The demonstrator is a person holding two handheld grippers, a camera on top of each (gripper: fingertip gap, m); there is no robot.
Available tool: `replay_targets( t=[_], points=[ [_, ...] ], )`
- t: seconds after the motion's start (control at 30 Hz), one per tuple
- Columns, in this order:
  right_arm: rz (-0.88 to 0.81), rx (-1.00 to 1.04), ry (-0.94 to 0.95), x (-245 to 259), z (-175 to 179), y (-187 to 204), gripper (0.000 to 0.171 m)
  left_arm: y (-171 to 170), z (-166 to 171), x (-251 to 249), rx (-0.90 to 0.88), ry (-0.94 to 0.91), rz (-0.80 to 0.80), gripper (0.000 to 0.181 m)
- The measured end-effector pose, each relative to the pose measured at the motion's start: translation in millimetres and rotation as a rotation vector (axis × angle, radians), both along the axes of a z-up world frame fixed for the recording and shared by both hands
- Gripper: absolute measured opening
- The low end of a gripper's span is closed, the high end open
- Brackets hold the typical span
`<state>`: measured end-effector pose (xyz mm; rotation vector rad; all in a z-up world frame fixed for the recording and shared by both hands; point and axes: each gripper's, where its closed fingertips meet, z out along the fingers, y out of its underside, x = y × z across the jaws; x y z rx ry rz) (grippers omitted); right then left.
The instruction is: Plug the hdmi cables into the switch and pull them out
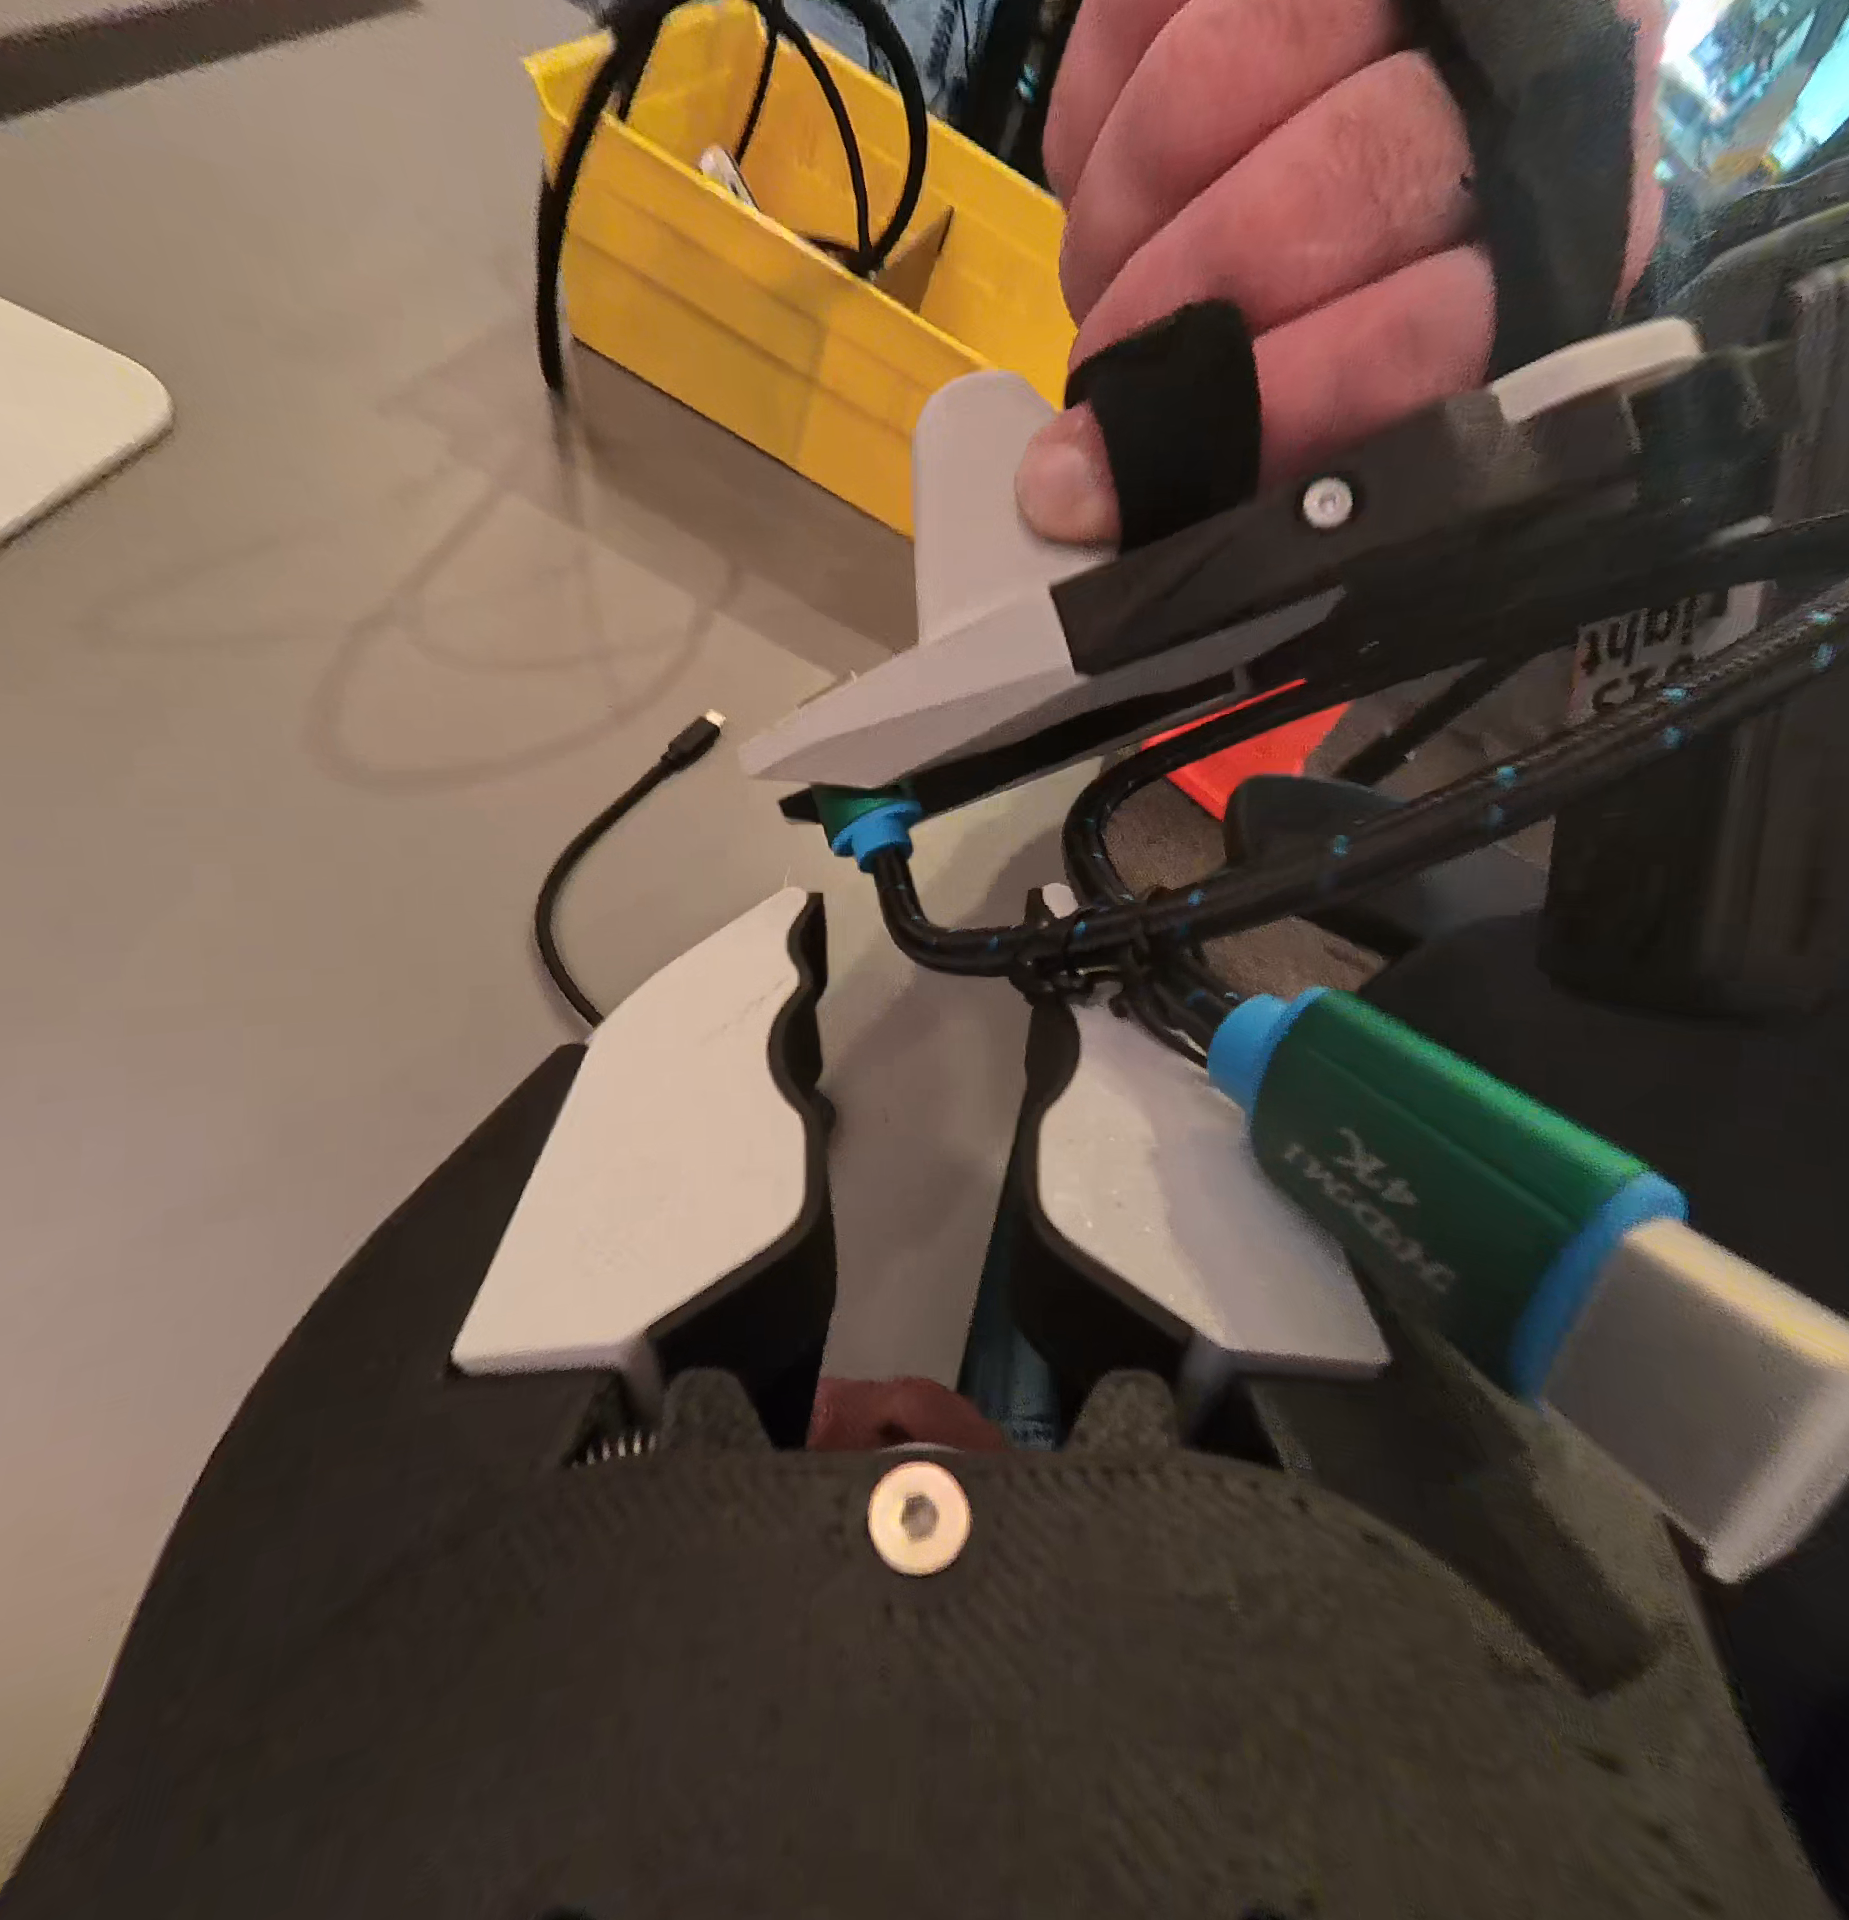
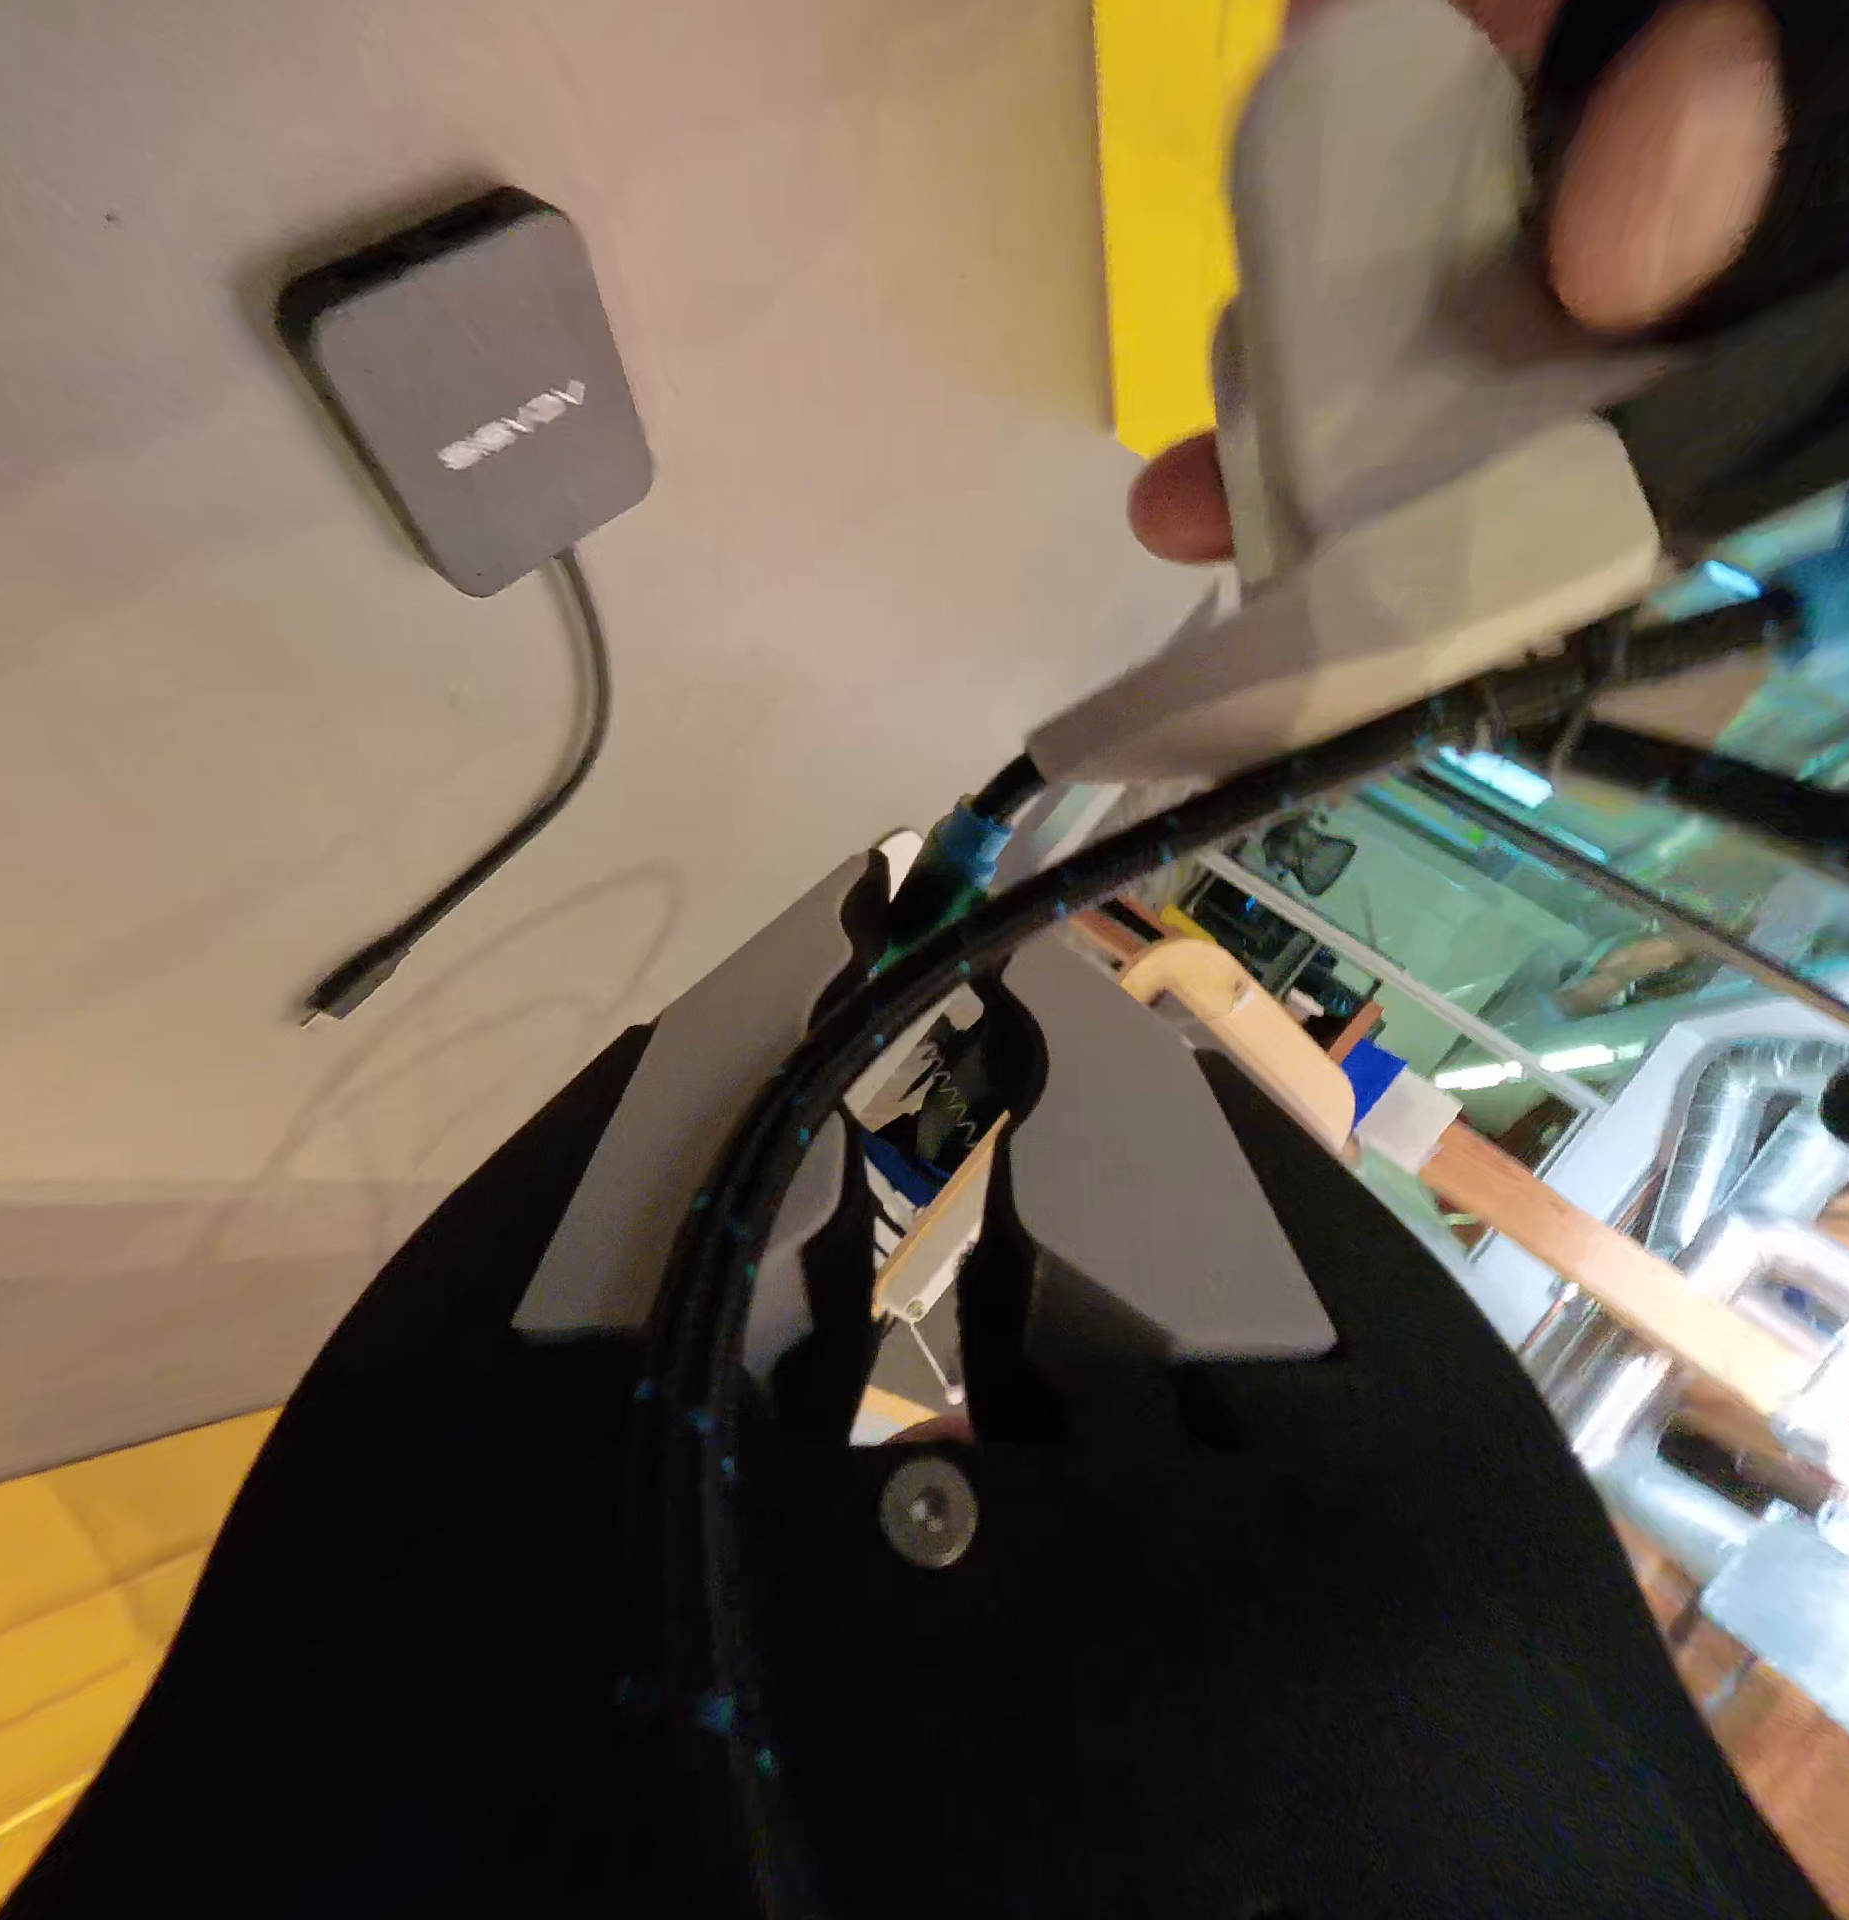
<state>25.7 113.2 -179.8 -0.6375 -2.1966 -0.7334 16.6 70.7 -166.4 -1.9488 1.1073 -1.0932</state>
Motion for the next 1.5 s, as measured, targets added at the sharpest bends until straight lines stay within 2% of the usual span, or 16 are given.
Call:
replay_targets(
  t=[0.03, 0.1, 0.2, 0.4, 0.53, 0.93, 1.2, 1.5],
  points=[
    [-0.025, -0.004, 0.053, -0.4, 6.5, 5.4, 0.011, 2.8, 3.5, 0.7, 0.022, -0.022, 0.018, 0.035],
    [-0.072, 0.004, 0.161, -1.3, 19.7, 14.4, 0.01, 13.1, 10.0, 2.4, 0.073, -0.064, 0.085, 0.038],
    [-0.129, 0.026, 0.308, -4.1, 32.0, 19.4, 0.01, 22.8, 21.2, 6.1, 0.15, -0.138, 0.167, 0.031],
    [-0.171, 0.078, 0.454, -7.4, 37.5, 19.7, 0.01, 33.4, 30.2, 7.2, 0.232, -0.214, 0.295, 0.025],
    [-0.171, 0.111, 0.462, -6.9, 39.8, 19.9, 0.009, 37.3, 29.1, 8.6, 0.237, -0.23, 0.352, 0.022],
    [-0.172, 0.151, 0.524, -9.9, 44.1, 22.7, 0.009, 37.1, 32.3, 7.5, 0.205, -0.309, 0.389, 0.014],
    [-0.183, 0.139, 0.562, -9.9, 46.2, 20.6, 0.009, 39.7, 36.0, 6.1, 0.22, -0.331, 0.425, 0.029],
    [-0.193, 0.107, 0.563, -9.7, 39.2, 20.9, 0.01, 39.9, 35.1, 7.3, 0.264, -0.321, 0.441, 0.022]
  ],
)
